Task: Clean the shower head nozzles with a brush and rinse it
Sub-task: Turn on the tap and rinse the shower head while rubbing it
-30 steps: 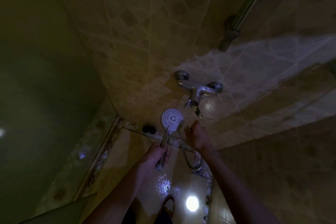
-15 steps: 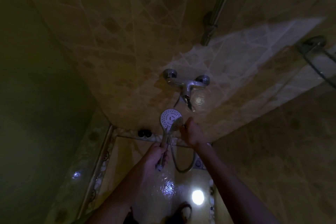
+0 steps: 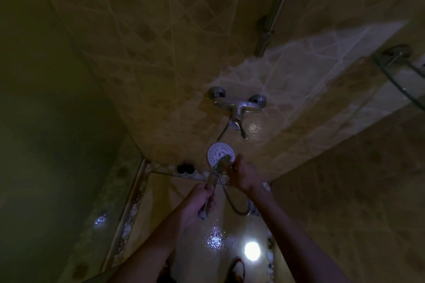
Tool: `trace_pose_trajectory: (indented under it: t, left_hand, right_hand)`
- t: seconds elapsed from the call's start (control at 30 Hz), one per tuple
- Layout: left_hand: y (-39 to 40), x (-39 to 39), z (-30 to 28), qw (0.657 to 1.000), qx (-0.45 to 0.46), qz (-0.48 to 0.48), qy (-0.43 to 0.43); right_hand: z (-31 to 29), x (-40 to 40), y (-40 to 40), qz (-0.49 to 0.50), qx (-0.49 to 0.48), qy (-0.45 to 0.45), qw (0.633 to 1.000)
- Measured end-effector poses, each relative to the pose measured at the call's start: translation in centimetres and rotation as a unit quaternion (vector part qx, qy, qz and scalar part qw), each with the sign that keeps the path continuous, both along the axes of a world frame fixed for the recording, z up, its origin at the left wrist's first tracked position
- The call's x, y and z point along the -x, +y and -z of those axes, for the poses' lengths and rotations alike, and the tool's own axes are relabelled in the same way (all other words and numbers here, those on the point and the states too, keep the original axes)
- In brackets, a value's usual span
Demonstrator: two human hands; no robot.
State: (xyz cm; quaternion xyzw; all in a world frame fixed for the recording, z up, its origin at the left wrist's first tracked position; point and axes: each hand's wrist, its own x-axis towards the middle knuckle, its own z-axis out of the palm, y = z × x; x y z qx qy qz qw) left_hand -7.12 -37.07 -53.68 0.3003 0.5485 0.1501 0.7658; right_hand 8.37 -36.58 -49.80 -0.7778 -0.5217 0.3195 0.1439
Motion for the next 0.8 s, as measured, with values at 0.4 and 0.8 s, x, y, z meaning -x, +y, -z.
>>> trace_pose_trajectory:
  t: [0.4, 0.8]
  left_hand:
    - [-0.9, -0.6, -0.2, 1.0, -0.023, -0.001, 0.017]
    - [-1.4, -1.7, -0.7, 0.999, -0.027, 0.019, 0.026]
  right_hand:
    - [-0.9, -3.3, 0.0, 0.035, 0.044, -0.026, 0.998]
    - [-1.2, -0.5, 0.2, 0.009, 0.026, 0.022, 0.999]
